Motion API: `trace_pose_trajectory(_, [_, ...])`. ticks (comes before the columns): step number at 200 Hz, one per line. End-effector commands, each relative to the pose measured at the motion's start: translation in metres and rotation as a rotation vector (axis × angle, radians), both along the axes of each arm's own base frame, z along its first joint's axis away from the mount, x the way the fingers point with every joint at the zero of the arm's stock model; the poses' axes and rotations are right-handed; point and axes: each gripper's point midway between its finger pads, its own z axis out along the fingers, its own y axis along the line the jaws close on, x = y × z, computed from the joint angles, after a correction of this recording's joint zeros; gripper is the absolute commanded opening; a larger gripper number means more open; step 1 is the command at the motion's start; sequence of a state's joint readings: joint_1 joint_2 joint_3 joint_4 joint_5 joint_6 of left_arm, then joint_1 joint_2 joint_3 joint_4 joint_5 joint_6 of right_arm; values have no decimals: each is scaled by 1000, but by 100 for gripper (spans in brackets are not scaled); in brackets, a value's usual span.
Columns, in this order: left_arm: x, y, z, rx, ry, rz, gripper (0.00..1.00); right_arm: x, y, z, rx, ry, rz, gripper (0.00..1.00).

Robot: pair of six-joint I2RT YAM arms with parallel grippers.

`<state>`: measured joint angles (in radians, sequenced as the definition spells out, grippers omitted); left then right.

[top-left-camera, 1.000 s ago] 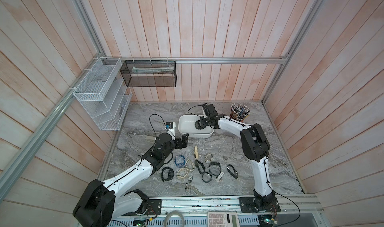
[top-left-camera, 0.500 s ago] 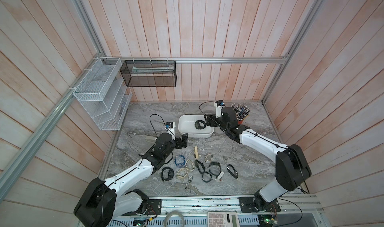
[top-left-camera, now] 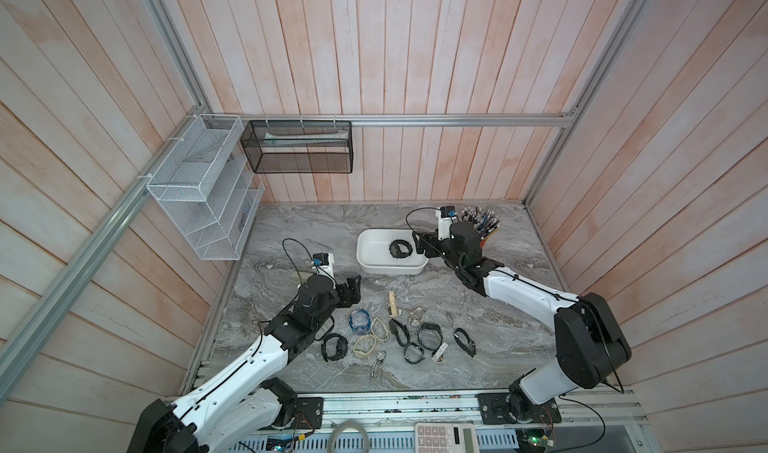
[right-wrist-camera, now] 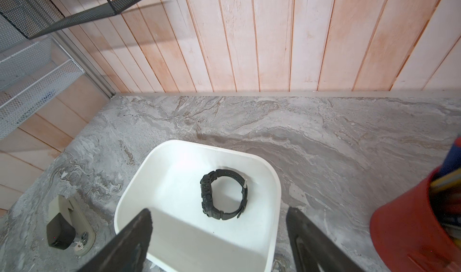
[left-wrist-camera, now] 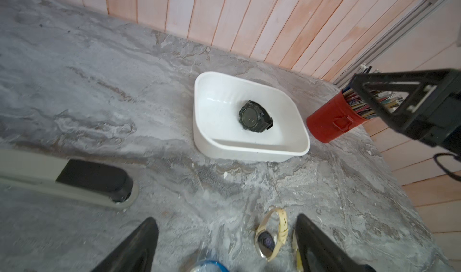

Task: Put the watch into the storage box
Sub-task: Pick up the watch at the center of the board.

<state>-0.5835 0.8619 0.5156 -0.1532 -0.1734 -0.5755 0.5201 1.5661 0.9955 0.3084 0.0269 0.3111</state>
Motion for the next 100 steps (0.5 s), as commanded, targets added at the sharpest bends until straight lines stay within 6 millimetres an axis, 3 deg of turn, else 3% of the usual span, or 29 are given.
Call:
trace_pose_trajectory(1, [-42,31,-50,-13,213,106,83,10,4,15,6,-47,2,86])
trace_pose_trajectory(50, [-82,60,-89,-44,402,247,75,20,11,15,6,-46,13,86])
trace_pose_trajectory(100, [-111,66,-118,-64,562,318,62,24,15,17,4,-47,25,86])
